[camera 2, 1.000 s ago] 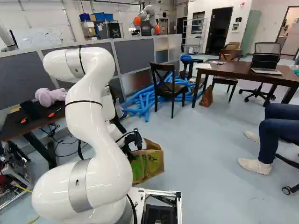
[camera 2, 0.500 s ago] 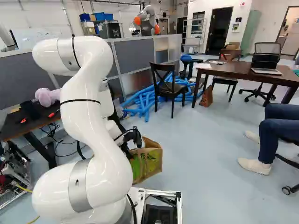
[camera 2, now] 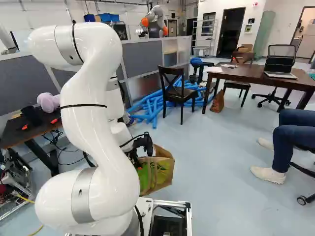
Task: Pick up the bag on the ground and place it on the table
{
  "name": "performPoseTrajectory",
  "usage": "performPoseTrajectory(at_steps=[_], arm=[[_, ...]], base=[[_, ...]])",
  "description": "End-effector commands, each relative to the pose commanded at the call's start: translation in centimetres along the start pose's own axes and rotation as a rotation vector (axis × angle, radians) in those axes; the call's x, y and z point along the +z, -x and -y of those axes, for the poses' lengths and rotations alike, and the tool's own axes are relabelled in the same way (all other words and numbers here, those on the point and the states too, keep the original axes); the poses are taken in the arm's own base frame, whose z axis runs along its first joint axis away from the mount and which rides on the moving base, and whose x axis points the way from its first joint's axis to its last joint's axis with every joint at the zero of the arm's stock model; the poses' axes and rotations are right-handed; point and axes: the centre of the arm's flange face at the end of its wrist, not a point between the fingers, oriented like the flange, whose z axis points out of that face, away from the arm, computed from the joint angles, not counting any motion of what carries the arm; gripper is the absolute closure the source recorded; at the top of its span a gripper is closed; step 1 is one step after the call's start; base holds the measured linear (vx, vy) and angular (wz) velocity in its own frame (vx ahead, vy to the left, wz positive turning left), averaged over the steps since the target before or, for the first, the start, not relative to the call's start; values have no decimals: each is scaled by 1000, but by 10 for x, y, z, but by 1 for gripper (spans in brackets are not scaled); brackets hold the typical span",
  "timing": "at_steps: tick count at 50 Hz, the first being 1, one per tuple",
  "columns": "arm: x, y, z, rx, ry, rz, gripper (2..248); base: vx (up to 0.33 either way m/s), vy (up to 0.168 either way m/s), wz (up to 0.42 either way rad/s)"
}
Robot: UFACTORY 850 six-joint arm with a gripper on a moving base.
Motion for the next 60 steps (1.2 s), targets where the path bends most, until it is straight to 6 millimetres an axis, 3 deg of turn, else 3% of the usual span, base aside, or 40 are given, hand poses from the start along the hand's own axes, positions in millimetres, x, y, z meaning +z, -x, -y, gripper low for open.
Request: performPoseTrajectory(at_steps=[14,31,60], arm=[[-17,-30,-9,88,-21,3,229],[-37,-60,-5,147,-69,13,229],[-75,-71,24,110,-166,36,229]], base=[[0,0,0],[0,0,0],[0,0,0]])
